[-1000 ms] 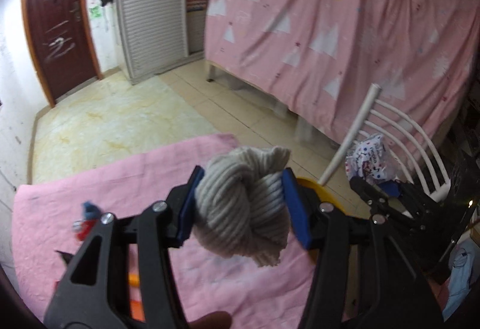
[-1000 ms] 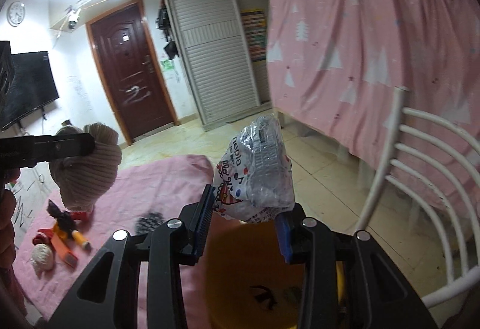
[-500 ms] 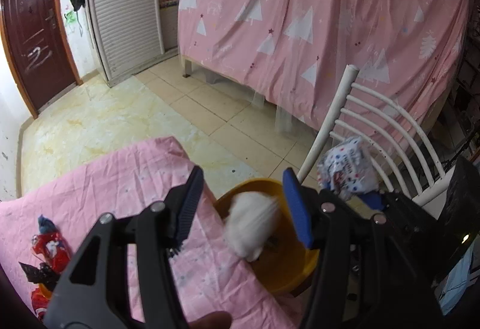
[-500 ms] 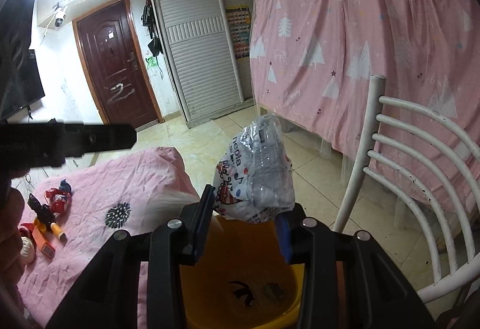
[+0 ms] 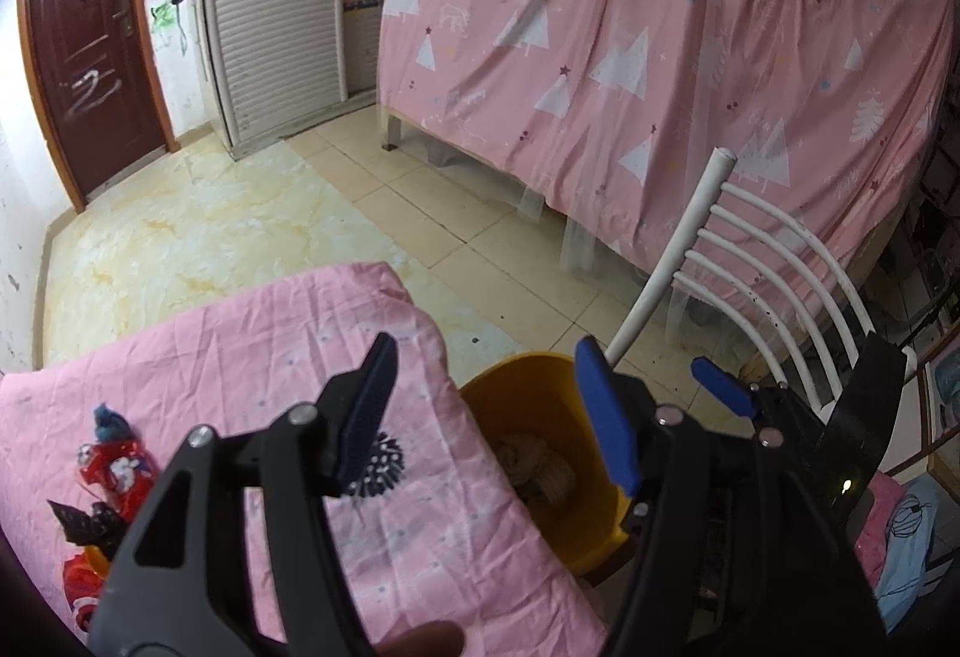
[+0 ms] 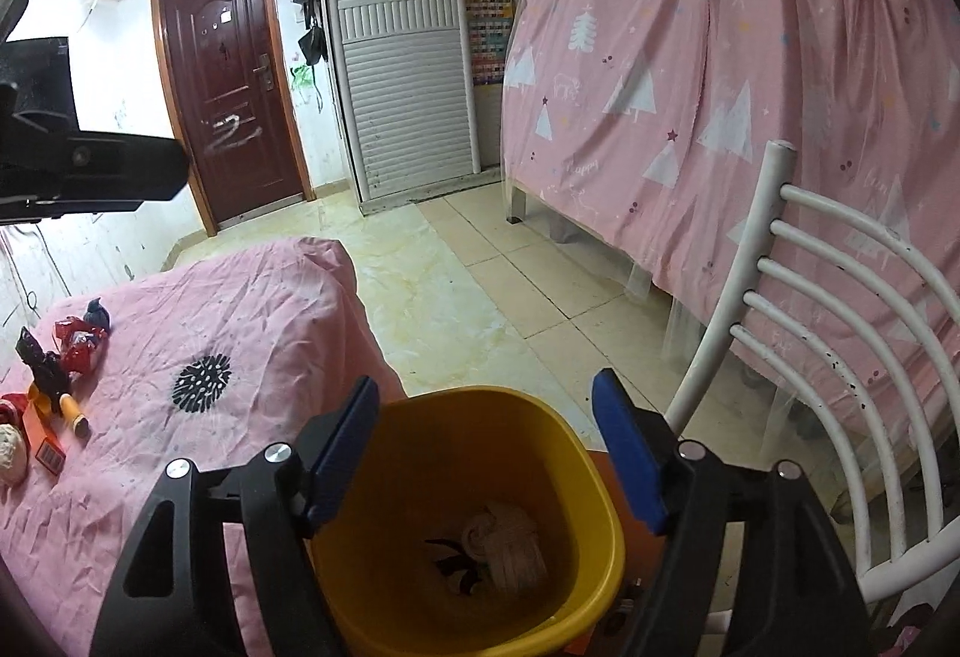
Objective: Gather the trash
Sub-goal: 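Carry the grey hat and bottle bag to the yellow bin and release both, then grasp the red striped cloth with the left tool while the right tool grasps the red Hello Kitty bag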
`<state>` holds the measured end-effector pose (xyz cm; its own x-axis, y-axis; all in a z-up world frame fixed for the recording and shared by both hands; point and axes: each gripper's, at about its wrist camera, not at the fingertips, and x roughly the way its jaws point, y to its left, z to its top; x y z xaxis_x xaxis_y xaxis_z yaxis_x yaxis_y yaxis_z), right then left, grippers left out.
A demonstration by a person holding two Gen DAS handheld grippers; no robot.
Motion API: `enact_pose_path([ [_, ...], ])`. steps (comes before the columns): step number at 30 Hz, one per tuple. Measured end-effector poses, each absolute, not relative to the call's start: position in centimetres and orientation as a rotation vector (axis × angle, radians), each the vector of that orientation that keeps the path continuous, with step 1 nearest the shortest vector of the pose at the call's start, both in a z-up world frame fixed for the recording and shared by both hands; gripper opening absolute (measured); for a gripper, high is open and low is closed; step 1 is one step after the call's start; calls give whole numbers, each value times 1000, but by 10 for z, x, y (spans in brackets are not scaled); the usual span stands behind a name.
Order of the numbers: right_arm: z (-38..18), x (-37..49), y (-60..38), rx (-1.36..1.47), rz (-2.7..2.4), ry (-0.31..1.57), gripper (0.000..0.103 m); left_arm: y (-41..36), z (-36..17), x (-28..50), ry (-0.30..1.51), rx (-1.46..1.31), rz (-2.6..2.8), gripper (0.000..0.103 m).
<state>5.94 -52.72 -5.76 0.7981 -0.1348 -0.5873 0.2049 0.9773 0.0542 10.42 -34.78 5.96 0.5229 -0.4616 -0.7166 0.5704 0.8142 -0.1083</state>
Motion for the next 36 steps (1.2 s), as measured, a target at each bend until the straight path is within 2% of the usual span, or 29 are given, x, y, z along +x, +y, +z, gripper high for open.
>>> enact_pose_path([
  [15, -41, 66, -491, 107, -135, 589, 67, -284, 62, 120, 814, 82, -568, 59],
  [20, -32, 75, -467, 78, -88, 585, 67, -250, 62, 126, 809, 63, -523, 64],
  [36, -20, 113, -370, -37, 78, 611, 67, -137, 65, 142, 781, 30, -360, 66],
])
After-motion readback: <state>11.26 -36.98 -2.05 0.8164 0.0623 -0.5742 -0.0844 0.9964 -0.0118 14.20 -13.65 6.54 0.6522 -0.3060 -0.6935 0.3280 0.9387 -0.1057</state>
